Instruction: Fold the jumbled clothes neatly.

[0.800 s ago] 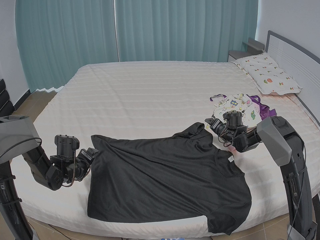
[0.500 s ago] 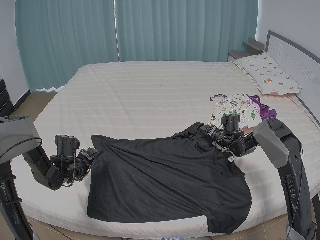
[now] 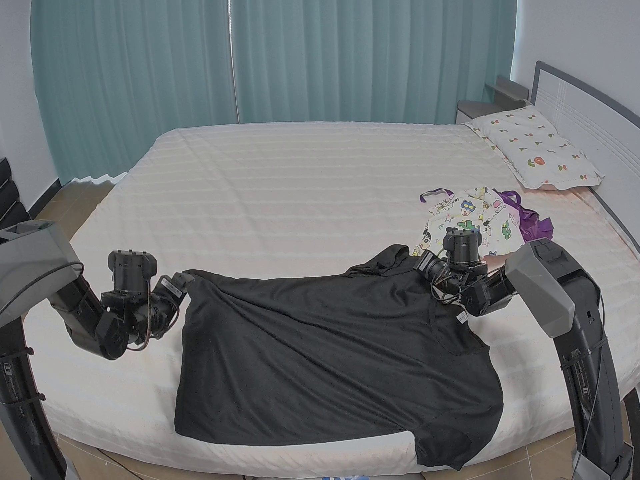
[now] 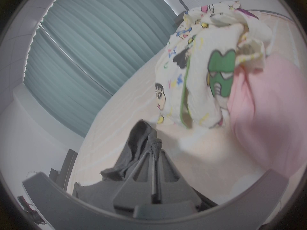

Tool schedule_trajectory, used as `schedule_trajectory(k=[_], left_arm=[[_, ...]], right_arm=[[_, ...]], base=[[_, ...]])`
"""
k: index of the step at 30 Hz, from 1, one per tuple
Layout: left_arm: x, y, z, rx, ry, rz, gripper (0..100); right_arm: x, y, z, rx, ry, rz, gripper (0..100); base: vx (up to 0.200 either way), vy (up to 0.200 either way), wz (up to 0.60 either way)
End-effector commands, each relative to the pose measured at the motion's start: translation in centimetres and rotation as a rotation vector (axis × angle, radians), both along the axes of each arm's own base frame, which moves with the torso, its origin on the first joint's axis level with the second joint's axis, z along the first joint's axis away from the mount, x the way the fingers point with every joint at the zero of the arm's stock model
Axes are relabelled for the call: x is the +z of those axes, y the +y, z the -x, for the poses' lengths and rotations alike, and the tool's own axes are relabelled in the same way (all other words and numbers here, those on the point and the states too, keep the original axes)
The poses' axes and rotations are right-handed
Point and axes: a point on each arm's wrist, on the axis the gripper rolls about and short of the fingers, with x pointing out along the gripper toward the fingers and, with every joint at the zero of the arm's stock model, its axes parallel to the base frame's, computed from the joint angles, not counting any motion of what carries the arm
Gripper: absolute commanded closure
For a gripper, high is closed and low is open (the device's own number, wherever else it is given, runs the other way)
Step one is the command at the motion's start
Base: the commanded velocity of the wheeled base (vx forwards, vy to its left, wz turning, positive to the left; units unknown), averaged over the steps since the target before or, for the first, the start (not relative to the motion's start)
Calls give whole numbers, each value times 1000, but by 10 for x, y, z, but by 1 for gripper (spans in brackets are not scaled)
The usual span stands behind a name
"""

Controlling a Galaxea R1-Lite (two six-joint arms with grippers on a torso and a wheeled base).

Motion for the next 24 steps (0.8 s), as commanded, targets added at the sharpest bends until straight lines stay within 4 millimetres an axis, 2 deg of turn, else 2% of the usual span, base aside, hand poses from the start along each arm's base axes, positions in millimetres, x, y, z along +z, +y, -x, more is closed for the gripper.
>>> schedule_trajectory(k=[1, 2, 3, 8, 14, 17, 24], left_arm=[[6, 26, -36, 41, -30, -65, 0], [6, 26, -36, 41, -30, -65, 0], [2, 30, -50, 36, -23, -97, 0], [-11, 31, -74, 39, 3, -125, 0], [-28, 25, -88, 8, 44, -150, 0], [-36, 24, -96, -14, 58, -184, 0], [-39, 12, -105, -40, 39, -188, 0]], right_arm=[[22, -13, -4, -31, -104, -22, 100], [22, -13, -4, -31, -104, -22, 100], [23, -13, -4, -40, -114, -19, 100], [26, -20, -5, -65, -127, -16, 100], [11, -18, 2, -55, -82, 0, 100], [9, -18, 3, -56, -75, 2, 100], [12, -22, 4, -65, -74, -2, 100]], base=[[0, 0, 0], [0, 0, 0], [0, 0, 0], [0, 0, 0], [0, 0, 0], [0, 0, 0], [0, 0, 0]])
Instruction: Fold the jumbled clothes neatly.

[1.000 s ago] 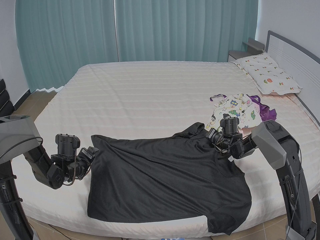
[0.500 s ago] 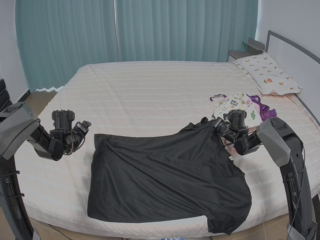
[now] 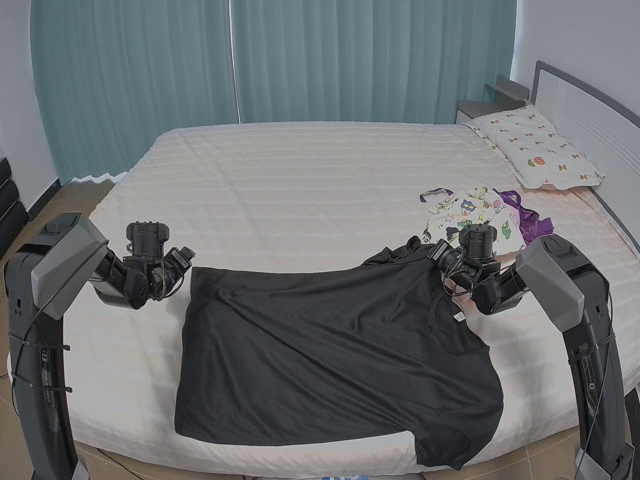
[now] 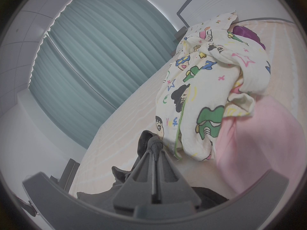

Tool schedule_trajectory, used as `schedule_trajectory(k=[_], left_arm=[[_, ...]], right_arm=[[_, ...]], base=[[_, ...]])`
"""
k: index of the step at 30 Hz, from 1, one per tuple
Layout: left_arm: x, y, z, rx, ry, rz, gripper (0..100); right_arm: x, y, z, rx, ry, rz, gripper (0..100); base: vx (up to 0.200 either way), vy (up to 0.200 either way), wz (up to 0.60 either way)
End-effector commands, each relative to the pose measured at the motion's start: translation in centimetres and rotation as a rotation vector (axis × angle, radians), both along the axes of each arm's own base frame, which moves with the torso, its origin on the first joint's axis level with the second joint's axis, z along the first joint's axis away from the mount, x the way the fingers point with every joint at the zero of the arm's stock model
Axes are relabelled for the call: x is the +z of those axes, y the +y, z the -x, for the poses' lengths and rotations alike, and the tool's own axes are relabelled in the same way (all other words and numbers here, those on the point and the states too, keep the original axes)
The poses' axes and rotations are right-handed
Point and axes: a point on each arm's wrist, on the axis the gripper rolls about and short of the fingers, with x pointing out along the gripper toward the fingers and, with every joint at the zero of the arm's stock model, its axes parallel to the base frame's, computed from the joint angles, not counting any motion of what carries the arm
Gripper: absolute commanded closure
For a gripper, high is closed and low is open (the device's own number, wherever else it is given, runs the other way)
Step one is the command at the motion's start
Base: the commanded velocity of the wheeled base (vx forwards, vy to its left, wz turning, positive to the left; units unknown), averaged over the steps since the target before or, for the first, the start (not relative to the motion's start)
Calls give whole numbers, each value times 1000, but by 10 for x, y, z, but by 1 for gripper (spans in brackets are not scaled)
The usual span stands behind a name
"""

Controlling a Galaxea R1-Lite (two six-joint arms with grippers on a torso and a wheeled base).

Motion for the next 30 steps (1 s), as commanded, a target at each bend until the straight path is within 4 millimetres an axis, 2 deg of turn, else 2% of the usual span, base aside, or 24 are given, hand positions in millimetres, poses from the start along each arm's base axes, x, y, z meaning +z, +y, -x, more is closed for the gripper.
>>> schedule_trajectory(k=[1, 9, 24, 25, 30], left_arm=[[-13, -9, -5, -20, 13, 0, 0], [-18, -24, -18, -50, 15, -5, 0], [-31, -27, -28, -68, 27, -29, 0], [-33, -27, -28, -69, 30, -31, 100], [-35, -27, -30, -70, 29, -31, 100]], right_arm=[[4, -3, 0, -7, -6, -5, 100], [3, -3, 1, -44, -5, 5, 100], [-1, 5, 4, -29, 13, 9, 100], [-1, 4, 4, -30, 12, 8, 100], [0, 4, 4, -31, 10, 7, 100]], base=[[0, 0, 0], [0, 0, 0], [0, 0, 0], [0, 0, 0], [0, 0, 0]])
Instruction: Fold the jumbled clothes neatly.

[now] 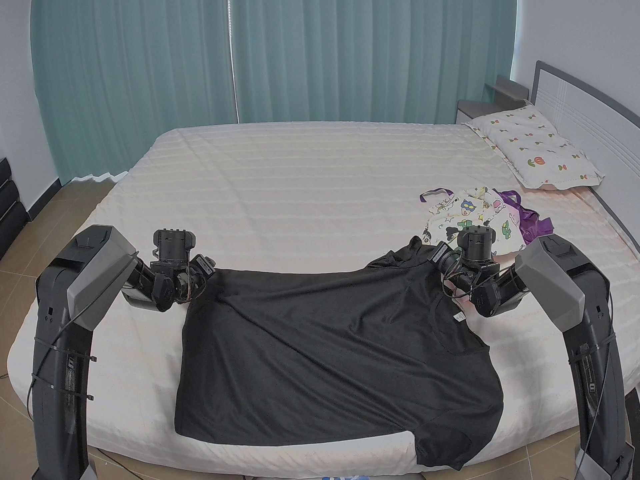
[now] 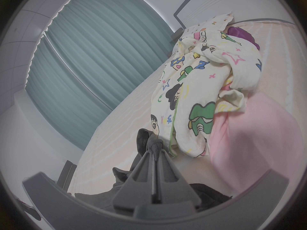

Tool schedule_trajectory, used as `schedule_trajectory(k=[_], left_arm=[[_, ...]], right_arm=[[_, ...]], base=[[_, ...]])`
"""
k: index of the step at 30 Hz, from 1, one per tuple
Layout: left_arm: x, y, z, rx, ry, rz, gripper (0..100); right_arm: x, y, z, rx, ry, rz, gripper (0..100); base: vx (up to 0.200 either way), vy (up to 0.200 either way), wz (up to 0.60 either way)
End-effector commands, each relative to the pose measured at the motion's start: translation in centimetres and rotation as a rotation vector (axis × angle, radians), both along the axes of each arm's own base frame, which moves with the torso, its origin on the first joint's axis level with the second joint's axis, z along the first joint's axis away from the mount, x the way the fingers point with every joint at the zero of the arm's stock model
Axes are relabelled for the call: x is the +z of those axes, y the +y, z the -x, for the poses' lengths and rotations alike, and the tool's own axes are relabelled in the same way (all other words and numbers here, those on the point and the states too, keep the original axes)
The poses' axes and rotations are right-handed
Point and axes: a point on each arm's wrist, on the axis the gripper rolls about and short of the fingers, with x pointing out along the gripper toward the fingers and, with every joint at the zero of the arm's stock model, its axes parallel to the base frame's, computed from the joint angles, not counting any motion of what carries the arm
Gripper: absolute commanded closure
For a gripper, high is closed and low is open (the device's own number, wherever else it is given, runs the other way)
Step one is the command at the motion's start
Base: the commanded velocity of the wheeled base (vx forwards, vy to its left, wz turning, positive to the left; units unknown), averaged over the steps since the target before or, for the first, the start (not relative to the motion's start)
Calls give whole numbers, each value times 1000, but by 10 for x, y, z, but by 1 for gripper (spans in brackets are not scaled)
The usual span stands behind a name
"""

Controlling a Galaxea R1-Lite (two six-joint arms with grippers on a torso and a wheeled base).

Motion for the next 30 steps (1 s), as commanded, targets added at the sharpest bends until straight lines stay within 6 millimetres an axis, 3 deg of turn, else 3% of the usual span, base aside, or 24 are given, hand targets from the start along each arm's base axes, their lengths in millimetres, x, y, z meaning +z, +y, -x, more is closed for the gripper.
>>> schedule_trajectory(k=[1, 19, 30], left_arm=[[-3, -1, -1, 0, 3, -1, 100], [18, 9, -14, 111, -90, -42, 100], [12, 11, -15, 114, -81, -45, 100]], right_arm=[[2, 0, 0, 1, -6, -2, 100], [39, -11, -14, -41, -209, -35, 100], [1, -6, -14, -28, -125, -11, 100]], base=[[0, 0, 0], [0, 0, 0], [0, 0, 0]])
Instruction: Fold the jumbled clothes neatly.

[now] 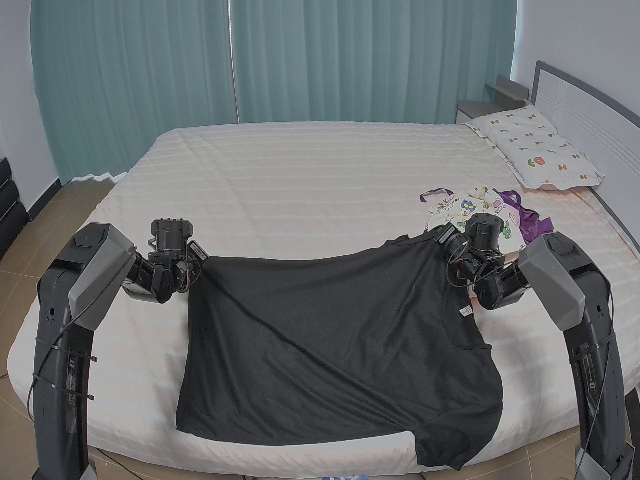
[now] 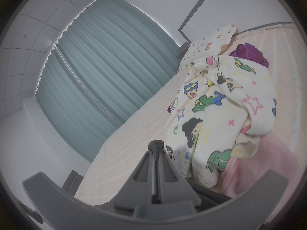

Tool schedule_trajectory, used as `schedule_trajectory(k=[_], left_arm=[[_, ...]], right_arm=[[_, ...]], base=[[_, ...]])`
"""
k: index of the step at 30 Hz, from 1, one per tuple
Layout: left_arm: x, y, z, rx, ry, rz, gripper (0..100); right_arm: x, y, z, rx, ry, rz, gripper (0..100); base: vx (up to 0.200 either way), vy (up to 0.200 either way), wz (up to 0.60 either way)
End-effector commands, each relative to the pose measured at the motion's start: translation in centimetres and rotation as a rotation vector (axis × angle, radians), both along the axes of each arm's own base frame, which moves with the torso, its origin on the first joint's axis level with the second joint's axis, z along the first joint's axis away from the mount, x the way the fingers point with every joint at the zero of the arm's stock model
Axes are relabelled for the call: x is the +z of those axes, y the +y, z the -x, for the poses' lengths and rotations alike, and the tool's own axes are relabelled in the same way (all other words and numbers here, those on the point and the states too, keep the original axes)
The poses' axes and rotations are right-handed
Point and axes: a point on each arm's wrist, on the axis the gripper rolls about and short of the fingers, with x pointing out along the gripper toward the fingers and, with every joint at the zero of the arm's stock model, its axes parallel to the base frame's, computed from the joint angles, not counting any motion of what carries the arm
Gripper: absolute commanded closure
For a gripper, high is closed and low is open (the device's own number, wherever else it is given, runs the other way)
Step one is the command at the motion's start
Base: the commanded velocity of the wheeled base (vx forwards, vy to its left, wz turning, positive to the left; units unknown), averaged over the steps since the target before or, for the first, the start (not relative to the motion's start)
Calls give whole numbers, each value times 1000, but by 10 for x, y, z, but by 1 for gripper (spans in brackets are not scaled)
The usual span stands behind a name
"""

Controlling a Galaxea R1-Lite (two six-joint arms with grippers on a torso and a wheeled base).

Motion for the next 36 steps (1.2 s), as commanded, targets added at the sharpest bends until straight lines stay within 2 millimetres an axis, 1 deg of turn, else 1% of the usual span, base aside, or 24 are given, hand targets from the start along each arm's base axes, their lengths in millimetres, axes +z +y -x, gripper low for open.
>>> schedule_trajectory(k=[1, 2, 3, 4, 5, 9, 11, 12, 13, 14, 16, 18, 21, 22, 24, 26, 27, 28, 29, 30, 33, 34, 35, 36], left_arm=[[-5, 0, 0, 1, 11, -2, 100], [-6, 0, 0, 1, 19, -2, 100], [-7, -1, 1, -2, 22, -2, 100], [-7, -1, 1, -2, 22, -2, 100], [-8, -2, 1, -5, 23, -2, 0], [-5, -4, 2, -6, 20, 2, 0], [-2, -3, 3, -4, 18, 1, 0], [4, -1, 6, 0, 15, 1, 0], [4, -1, 6, 0, 15, 1, 0], [9, 1, 10, 1, 15, 1, 0], [26, 6, 26, -4, 20, 7, 0], [34, 6, 33, -11, 18, 11, 0], [47, 7, 52, -19, 15, 16, 0], [47, 7, 52, -19, 15, 16, 0], [59, 8, 73, -48, 6, 32, 0], [63, 8, 92, -67, 15, 42, 0], [63, 8, 98, -75, 20, 46, 0], [62, 6, 111, -91, 34, 51, 0], [61, 5, 115, -95, 40, 52, 0], [57, 1, 133, -114, 70, 55, 0], [53, -7, 158, -146, 103, 63, 0], [52, -7, 161, -148, 106, 63, 0], [48, -9, 177, -159, 129, 67, 0], [45, -12, 186, -169, 143, 69, 0]], right_arm=[[-17, 1, 0, 4, 31, 8, 100], [-18, 1, 0, 4, 34, 8, 100], [-20, 1, 0, 7, 40, 9, 0], [-20, 1, 0, 7, 41, 9, 0], [-20, 2, 1, 7, 46, 10, 0], [-18, 4, 6, 11, 55, 22, 0], [-9, 3, 10, 15, 55, 24, 0], [-2, 2, 15, 22, 57, 23, 0], [-2, 2, 15, 22, 57, 23, 0], [3, 1, 20, 29, 65, 23, 0], [19, -2, 33, 57, 72, 27, 0], [24, -5, 39, 70, 82, 43, 0], [28, -15, 51, 73, 102, 97, 0], [28, -15, 51, 73, 102, 97, 0], [36, -18, 62, 72, 101, 112, 0], [43, -21, 75, 72, 113, 113, 0], [45, -22, 79, 73, 118, 114, 0], [49, -22, 90, 77, 131, 113, 0], [51, -22, 94, 81, 139, 113, 0], [55, -22, 109, 94, 161, 107, 0], [55, -26, 136, 103, 219, 110, 0], [54, -25, 139, 105, 223, 110, 0], [56, -28, 153, 105, 242, 109, 0], [56, -30, 162, 102, 256, 100, 0]], base=[[0, 0, 0], [0, 0, 0], [0, 0, 0], [0, 0, 0], [0, 0, 0], [0, 0, 0], [0, 0, 0], [0, 0, 0], [0, 0, 0], [0, 0, 0], [0, 0, 0], [0, 0, 0], [0, 0, 0], [0, 0, 0], [0, 0, 0], [0, 0, 0], [0, 0, 0], [0, 0, 0], [0, 0, 0], [0, 0, 0], [0, 0, 0], [0, 0, 0], [0, 0, 0], [0, 0, 0]])
